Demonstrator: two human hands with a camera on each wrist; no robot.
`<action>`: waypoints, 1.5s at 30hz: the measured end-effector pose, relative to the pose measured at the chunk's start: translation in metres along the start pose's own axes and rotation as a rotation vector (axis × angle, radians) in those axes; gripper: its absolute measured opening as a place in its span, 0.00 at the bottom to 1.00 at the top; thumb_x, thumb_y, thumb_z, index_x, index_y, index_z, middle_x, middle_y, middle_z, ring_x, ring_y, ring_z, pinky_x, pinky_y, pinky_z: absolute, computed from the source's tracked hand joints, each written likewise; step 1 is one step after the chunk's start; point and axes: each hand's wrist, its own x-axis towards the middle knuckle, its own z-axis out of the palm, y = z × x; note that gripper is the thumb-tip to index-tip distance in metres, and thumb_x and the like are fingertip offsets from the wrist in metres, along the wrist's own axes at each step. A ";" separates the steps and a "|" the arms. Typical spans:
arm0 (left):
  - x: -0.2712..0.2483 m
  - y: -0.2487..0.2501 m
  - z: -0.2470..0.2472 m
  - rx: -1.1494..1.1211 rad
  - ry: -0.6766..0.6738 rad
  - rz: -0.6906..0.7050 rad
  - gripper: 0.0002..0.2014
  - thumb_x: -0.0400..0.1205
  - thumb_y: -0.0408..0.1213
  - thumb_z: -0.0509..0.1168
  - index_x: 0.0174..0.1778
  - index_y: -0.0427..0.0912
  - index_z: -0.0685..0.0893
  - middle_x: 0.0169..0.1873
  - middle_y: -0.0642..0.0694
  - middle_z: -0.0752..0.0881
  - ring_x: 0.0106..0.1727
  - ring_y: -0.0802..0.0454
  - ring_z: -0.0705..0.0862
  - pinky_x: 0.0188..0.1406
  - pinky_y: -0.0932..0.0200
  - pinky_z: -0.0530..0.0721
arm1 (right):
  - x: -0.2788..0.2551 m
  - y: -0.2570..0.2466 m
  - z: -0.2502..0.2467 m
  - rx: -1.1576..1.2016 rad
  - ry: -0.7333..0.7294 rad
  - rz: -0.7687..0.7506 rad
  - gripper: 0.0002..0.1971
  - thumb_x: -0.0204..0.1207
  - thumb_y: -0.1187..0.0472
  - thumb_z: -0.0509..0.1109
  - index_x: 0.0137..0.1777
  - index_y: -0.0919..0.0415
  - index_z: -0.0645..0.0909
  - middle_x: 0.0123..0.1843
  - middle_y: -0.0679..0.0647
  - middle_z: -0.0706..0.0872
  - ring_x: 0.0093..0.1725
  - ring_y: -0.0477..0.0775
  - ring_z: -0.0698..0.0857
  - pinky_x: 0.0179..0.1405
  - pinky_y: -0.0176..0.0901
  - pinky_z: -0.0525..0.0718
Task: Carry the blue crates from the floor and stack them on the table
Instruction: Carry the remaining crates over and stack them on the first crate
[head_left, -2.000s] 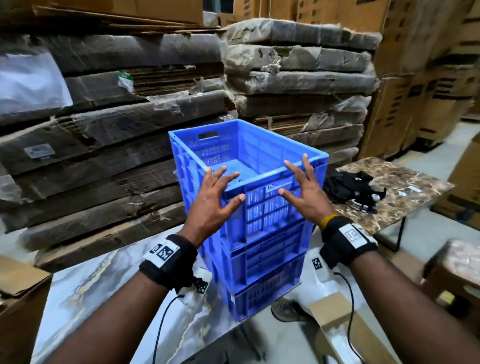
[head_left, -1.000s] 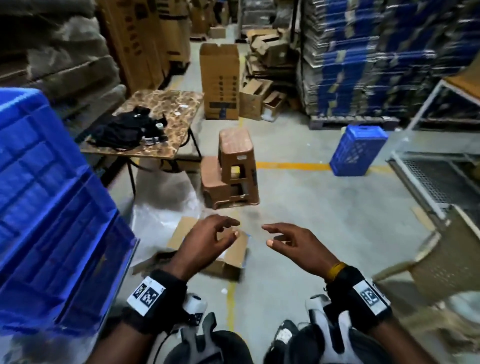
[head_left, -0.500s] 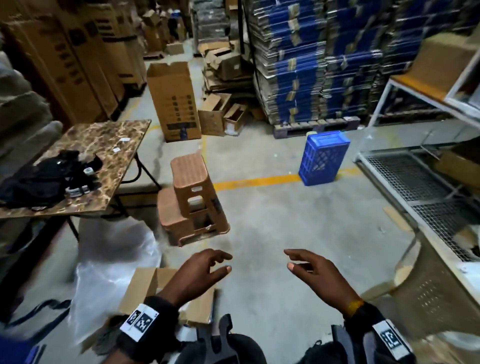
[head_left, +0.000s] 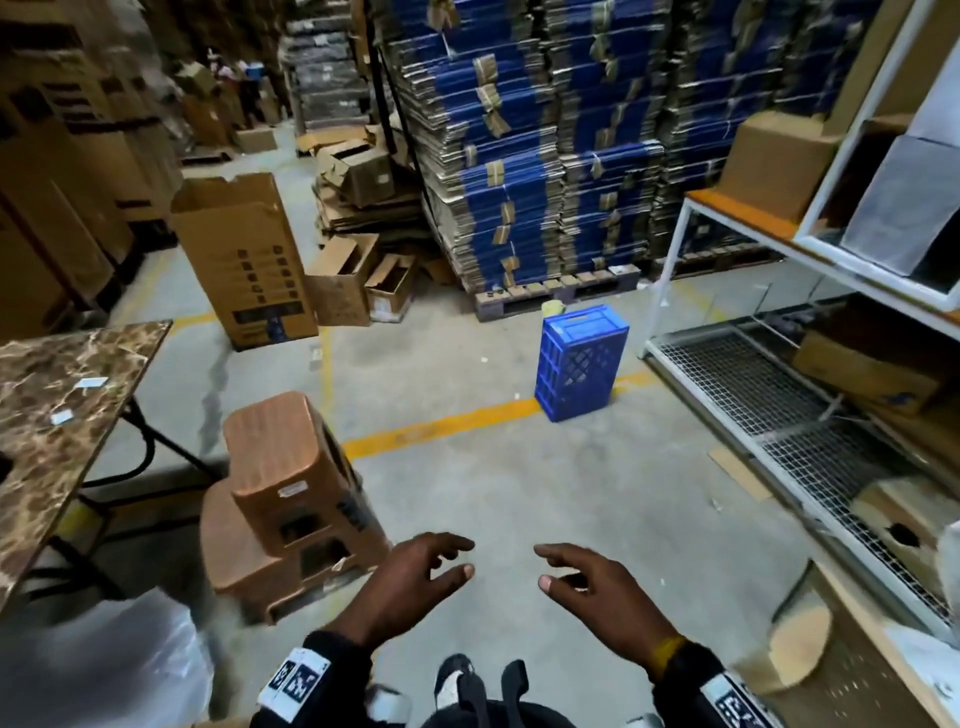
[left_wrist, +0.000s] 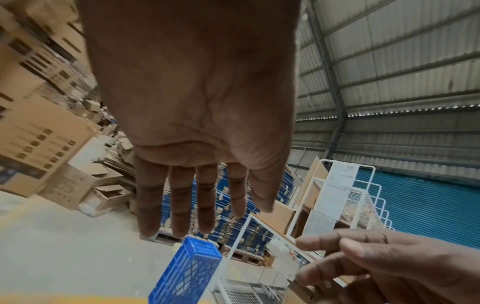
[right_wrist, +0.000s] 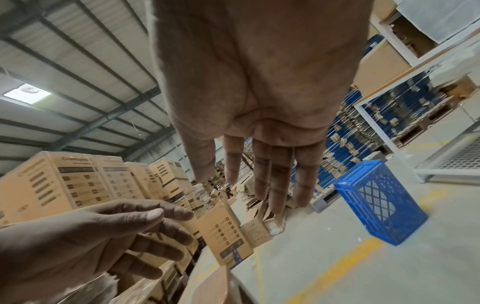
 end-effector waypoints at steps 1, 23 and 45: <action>0.022 -0.004 -0.003 -0.007 -0.012 -0.001 0.12 0.85 0.58 0.65 0.63 0.72 0.77 0.61 0.60 0.85 0.61 0.61 0.85 0.58 0.63 0.83 | 0.019 0.000 -0.006 -0.005 0.010 0.015 0.17 0.74 0.44 0.72 0.63 0.33 0.80 0.61 0.39 0.82 0.54 0.41 0.86 0.53 0.28 0.80; 0.504 0.004 -0.120 0.061 -0.257 0.118 0.24 0.86 0.55 0.64 0.79 0.57 0.75 0.68 0.49 0.82 0.66 0.52 0.83 0.64 0.61 0.79 | 0.406 -0.007 -0.199 0.043 0.245 0.159 0.20 0.76 0.47 0.72 0.68 0.36 0.77 0.63 0.41 0.82 0.54 0.41 0.87 0.49 0.27 0.80; 0.987 0.061 -0.092 0.226 -0.382 0.002 0.30 0.86 0.50 0.66 0.84 0.48 0.70 0.75 0.38 0.78 0.77 0.43 0.77 0.74 0.54 0.74 | 0.796 0.066 -0.430 -0.125 0.041 0.250 0.26 0.78 0.55 0.70 0.76 0.55 0.72 0.70 0.55 0.80 0.60 0.51 0.82 0.59 0.32 0.74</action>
